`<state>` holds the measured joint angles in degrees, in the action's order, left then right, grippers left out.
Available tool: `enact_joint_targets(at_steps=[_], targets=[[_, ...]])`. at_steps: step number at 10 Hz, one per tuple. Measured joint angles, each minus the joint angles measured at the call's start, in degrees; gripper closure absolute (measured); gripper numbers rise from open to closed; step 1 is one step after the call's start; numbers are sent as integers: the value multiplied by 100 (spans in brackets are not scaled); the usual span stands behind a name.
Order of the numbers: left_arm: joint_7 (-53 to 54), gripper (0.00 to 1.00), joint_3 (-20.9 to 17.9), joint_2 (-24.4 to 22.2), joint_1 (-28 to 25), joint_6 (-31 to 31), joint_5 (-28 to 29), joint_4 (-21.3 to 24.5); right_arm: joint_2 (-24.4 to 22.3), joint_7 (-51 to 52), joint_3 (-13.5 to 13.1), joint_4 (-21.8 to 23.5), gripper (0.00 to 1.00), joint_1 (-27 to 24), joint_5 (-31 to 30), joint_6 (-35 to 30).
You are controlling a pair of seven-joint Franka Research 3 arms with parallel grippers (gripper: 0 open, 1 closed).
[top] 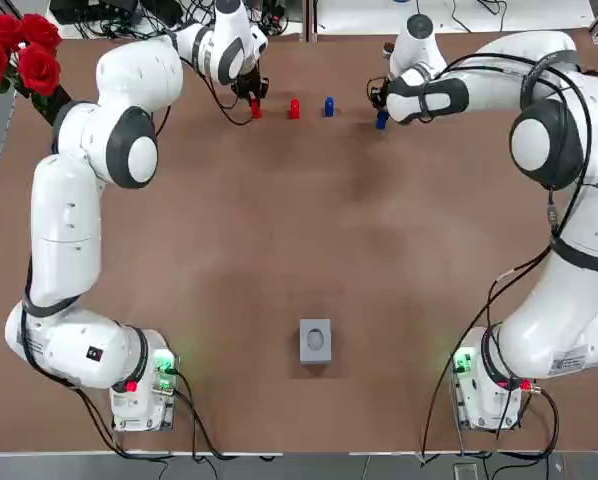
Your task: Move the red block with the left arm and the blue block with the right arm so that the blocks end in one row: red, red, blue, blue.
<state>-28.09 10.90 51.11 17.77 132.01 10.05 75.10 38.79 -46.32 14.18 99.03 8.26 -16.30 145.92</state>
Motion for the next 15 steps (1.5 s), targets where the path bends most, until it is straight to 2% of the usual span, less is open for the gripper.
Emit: enact_joint_targets(at_steps=[4, 7, 9, 11, 14, 15], targets=[[0, 70, -1, 102, 38, 0, 0, -169, 435, -38, 63, -814, 70, 109, -48, -495], [0, 61, 7, 117, 38, 13, 0, -233, 732, -51, 127, -1328, 70, 228, -94, -698], [0, 33, 23, 87, 36, 20, 3, -353, 825, -133, 142, -1488, 70, 303, -118, -734], [0, 3, 22, -234, 3, -272, 7, -422, 859, -195, 178, -1534, 70, 348, -150, -733], [2, 0, 11, -1205, -64, -1596, 8, -372, 899, -240, 258, -1567, 69, 365, -163, -729], [66, 0, 10, -1705, -237, -1761, 8, -161, 952, -255, 285, -1567, 63, 370, -163, -755]])
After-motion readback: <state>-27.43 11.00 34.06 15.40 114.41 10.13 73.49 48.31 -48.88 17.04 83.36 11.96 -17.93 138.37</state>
